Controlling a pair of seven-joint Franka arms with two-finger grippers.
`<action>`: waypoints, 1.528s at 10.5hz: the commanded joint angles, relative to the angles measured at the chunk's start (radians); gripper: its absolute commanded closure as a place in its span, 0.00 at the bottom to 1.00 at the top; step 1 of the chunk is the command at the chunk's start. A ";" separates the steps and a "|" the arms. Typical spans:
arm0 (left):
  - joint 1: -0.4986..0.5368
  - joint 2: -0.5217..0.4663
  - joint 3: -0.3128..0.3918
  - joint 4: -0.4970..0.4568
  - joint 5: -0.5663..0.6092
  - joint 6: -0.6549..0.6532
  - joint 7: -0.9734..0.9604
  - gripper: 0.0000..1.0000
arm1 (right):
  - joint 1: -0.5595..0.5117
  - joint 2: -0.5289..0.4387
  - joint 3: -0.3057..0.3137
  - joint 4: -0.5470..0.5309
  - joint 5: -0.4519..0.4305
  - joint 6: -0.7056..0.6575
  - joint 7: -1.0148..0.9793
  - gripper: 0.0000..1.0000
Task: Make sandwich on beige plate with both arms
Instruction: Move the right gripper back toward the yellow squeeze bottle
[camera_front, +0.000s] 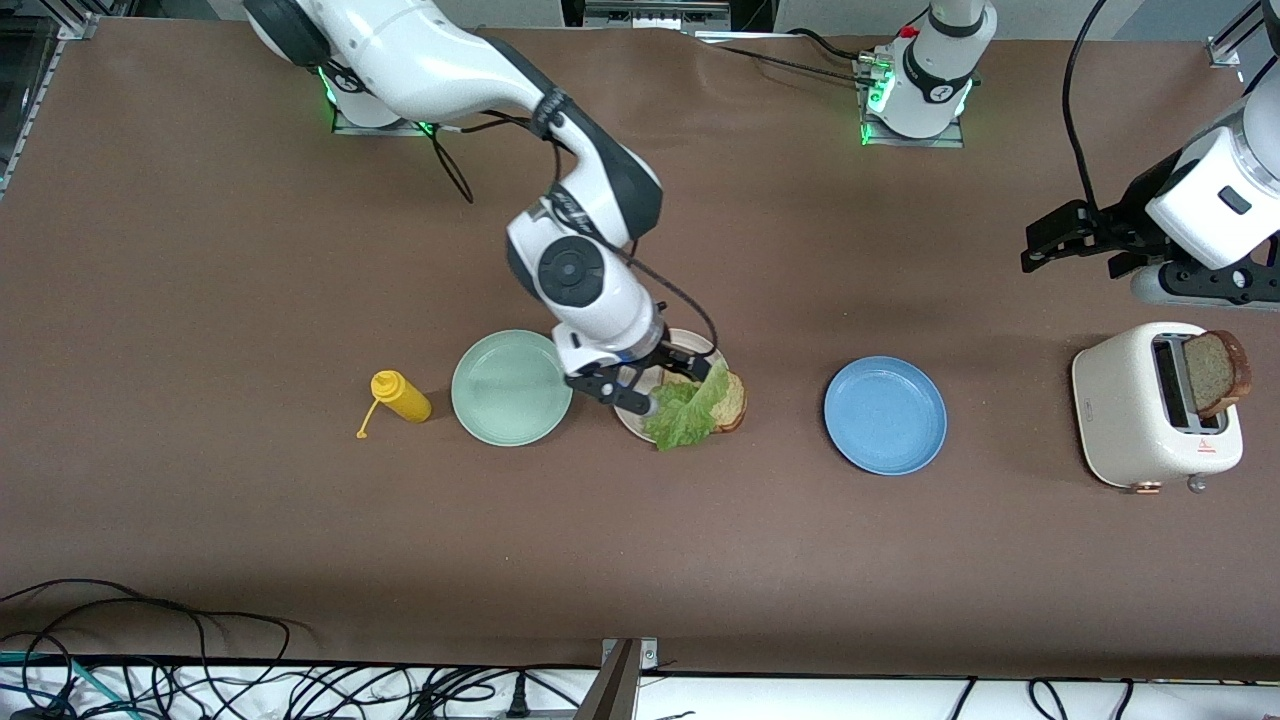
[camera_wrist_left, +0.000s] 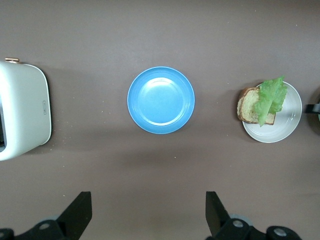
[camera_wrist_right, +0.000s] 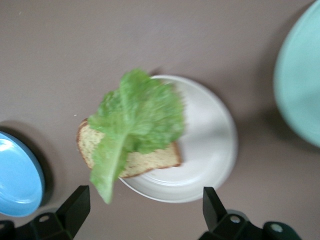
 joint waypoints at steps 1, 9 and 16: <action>0.026 -0.023 -0.001 -0.027 -0.025 0.001 0.008 0.00 | -0.043 -0.072 0.006 -0.023 0.003 -0.140 -0.071 0.00; 0.030 -0.015 -0.001 -0.015 -0.019 0.008 0.002 0.00 | -0.064 -0.272 -0.264 -0.178 0.009 -0.386 -0.439 0.00; 0.024 -0.017 -0.001 -0.016 -0.016 0.008 -0.004 0.00 | -0.199 -0.332 -0.303 -0.218 0.005 -0.447 -0.699 0.00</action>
